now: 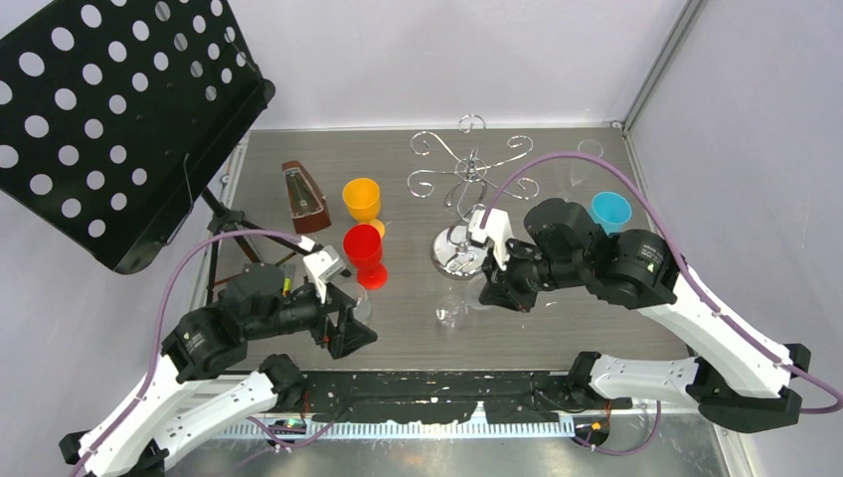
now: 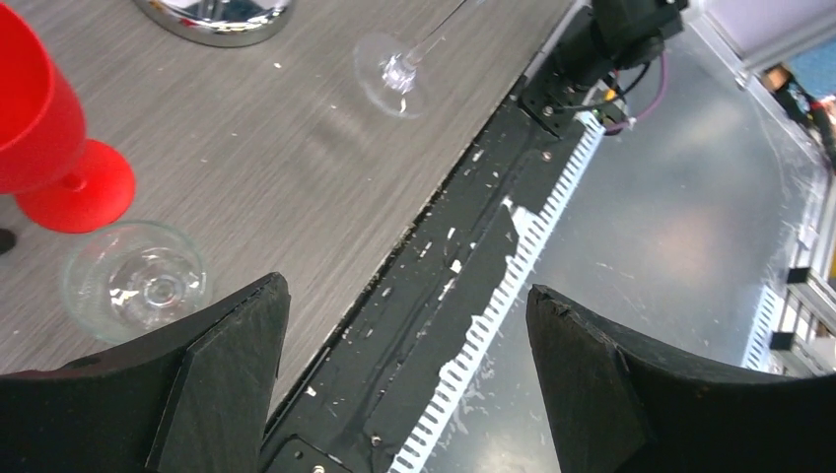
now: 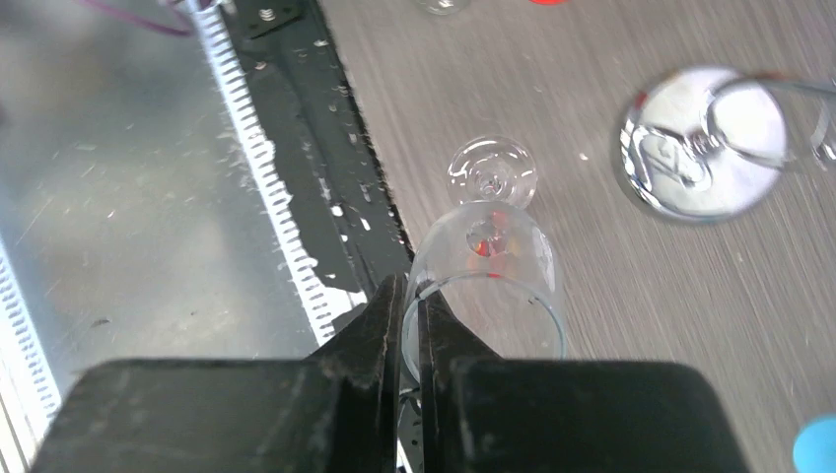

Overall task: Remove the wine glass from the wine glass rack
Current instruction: Place the wine glass at the center of the board.

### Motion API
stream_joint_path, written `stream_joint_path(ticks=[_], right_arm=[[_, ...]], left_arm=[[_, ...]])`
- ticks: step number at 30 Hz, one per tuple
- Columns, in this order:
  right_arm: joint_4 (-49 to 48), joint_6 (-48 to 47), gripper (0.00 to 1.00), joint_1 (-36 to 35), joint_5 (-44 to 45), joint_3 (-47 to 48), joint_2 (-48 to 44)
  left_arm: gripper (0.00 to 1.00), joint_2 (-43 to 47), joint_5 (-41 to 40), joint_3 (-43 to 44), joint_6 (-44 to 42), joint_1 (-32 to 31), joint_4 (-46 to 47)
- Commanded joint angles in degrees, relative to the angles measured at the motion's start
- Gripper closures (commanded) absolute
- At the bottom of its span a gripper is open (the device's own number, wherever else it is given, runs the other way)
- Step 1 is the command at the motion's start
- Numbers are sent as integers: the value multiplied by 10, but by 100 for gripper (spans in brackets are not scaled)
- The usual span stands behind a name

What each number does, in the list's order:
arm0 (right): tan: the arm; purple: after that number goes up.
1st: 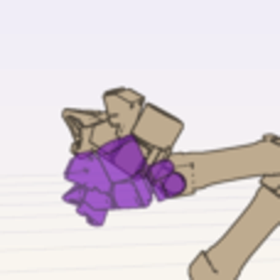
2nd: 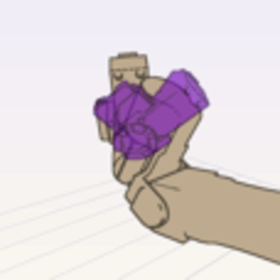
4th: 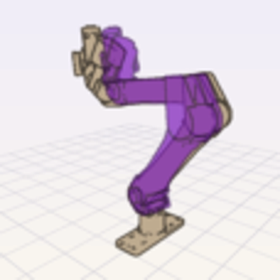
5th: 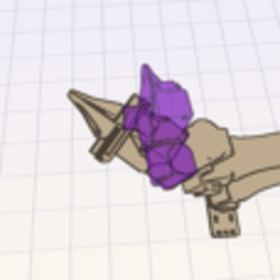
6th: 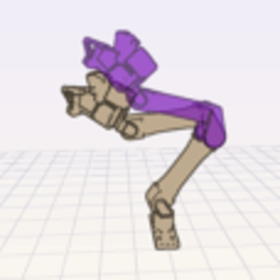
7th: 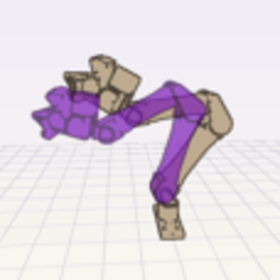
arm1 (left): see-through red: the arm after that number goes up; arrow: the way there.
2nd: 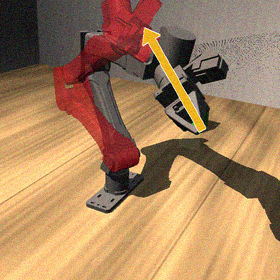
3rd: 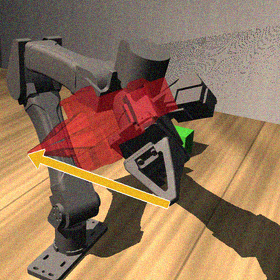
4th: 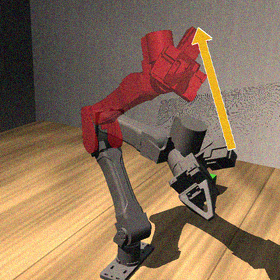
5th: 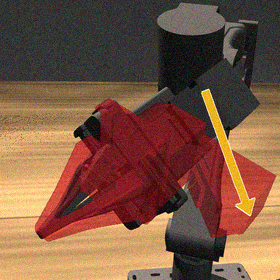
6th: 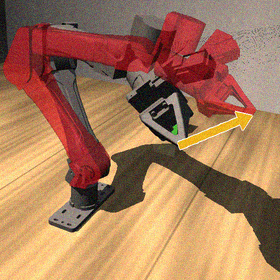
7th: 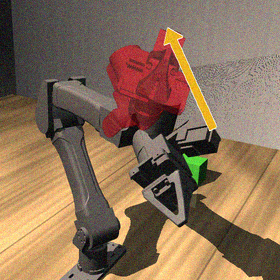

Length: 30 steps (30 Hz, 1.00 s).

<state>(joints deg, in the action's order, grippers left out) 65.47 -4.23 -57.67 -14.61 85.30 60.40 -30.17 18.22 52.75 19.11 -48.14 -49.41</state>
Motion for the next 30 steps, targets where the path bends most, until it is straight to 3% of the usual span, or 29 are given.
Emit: stream_joint_path(ticks=[1,10,20,30], right_arm=[[13,41,94,59,70,24,-3],[27,42,94,226,76,24,21],[16,30,94,345,167,34,50],[-47,42,94,450,154,35,109]], left_arm=[[12,-24,-62,30,-2,6,38],[12,-48,-45,34,0,97,57],[13,-67,25,-12,19,220,104],[13,-62,31,-28,28,276,118]])
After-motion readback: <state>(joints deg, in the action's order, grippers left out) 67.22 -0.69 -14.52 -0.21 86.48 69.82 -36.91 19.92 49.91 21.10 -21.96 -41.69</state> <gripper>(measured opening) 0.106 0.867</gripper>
